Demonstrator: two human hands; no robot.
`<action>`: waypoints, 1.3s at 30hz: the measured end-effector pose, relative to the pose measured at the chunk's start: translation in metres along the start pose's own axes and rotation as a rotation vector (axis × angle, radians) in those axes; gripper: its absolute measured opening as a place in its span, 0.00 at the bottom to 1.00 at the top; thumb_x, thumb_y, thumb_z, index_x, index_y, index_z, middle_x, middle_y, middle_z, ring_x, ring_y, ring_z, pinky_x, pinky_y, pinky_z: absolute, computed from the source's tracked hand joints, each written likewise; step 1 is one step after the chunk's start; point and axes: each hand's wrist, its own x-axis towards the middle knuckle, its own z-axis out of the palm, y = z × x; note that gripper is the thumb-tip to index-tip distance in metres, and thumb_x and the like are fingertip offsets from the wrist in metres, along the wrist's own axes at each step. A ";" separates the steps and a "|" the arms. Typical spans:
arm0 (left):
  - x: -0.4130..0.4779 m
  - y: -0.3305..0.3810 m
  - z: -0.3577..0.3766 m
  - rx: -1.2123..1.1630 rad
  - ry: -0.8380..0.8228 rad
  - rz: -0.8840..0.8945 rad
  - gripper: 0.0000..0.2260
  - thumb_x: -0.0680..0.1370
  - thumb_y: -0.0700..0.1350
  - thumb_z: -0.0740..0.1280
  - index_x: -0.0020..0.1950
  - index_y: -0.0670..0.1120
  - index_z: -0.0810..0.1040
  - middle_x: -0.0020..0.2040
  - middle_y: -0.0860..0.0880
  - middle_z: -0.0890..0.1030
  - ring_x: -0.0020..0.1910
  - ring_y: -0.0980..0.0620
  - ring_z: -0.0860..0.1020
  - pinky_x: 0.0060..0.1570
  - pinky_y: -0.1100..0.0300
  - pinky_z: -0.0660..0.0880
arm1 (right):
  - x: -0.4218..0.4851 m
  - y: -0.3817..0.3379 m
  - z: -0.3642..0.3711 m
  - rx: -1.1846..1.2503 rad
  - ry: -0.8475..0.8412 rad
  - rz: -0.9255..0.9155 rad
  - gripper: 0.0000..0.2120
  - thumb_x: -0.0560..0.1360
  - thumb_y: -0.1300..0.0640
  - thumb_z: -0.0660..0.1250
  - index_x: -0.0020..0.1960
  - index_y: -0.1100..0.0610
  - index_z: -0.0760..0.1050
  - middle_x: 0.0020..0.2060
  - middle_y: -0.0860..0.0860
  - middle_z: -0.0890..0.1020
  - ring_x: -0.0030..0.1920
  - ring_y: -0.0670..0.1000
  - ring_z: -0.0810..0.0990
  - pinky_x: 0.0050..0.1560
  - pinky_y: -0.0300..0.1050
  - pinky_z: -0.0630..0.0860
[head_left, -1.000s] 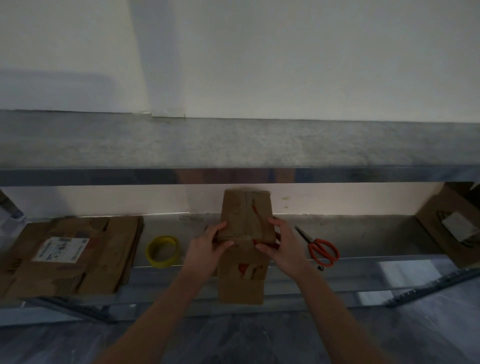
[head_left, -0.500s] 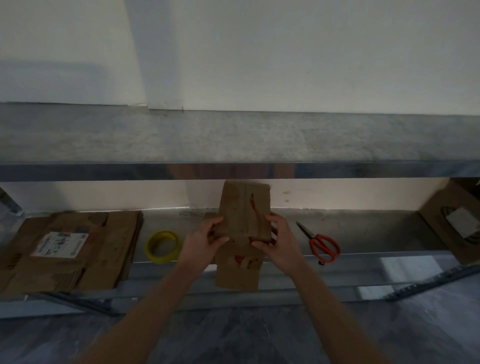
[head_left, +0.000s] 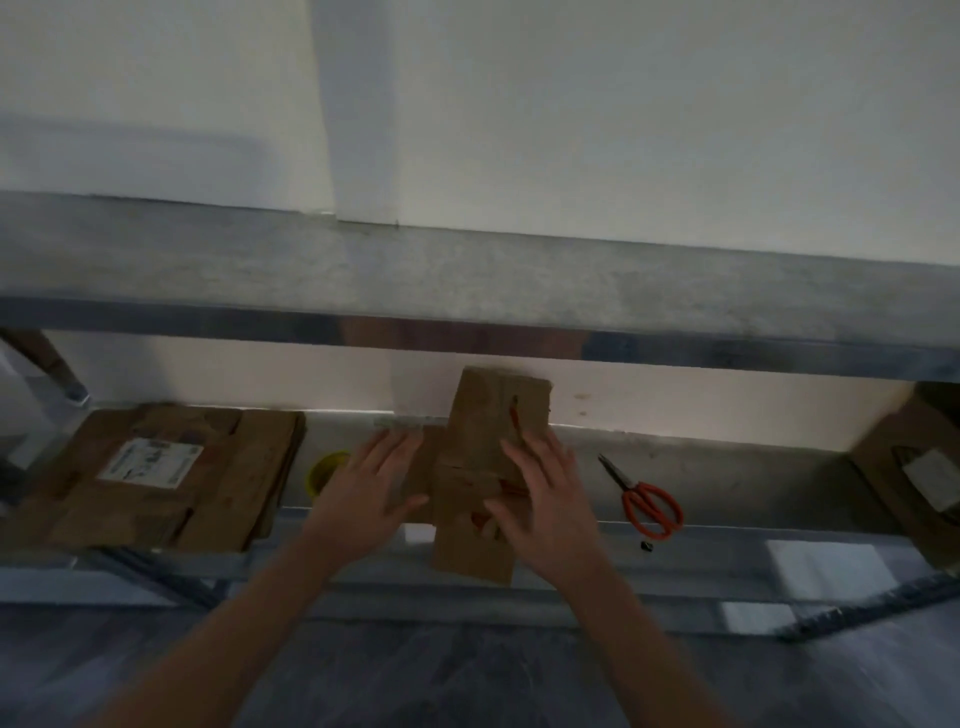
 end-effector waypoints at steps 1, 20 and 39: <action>-0.003 -0.007 -0.009 0.047 0.009 0.023 0.36 0.75 0.71 0.48 0.78 0.53 0.53 0.78 0.51 0.58 0.77 0.49 0.52 0.74 0.48 0.56 | 0.004 -0.010 0.003 -0.042 0.011 -0.061 0.32 0.77 0.33 0.56 0.76 0.46 0.60 0.77 0.49 0.60 0.79 0.52 0.49 0.78 0.59 0.50; -0.022 -0.178 0.024 0.180 -0.352 0.124 0.26 0.80 0.57 0.58 0.76 0.49 0.61 0.77 0.49 0.60 0.76 0.47 0.57 0.74 0.53 0.52 | 0.029 -0.123 0.146 -0.393 0.045 -0.111 0.23 0.78 0.52 0.56 0.70 0.58 0.74 0.71 0.57 0.72 0.77 0.59 0.59 0.77 0.60 0.45; 0.006 -0.191 0.044 0.070 -0.337 0.396 0.15 0.80 0.52 0.60 0.61 0.46 0.77 0.63 0.47 0.77 0.75 0.45 0.61 0.74 0.52 0.55 | 0.051 -0.112 0.219 0.093 -0.106 0.439 0.06 0.78 0.60 0.66 0.45 0.60 0.79 0.52 0.55 0.82 0.70 0.54 0.71 0.64 0.46 0.71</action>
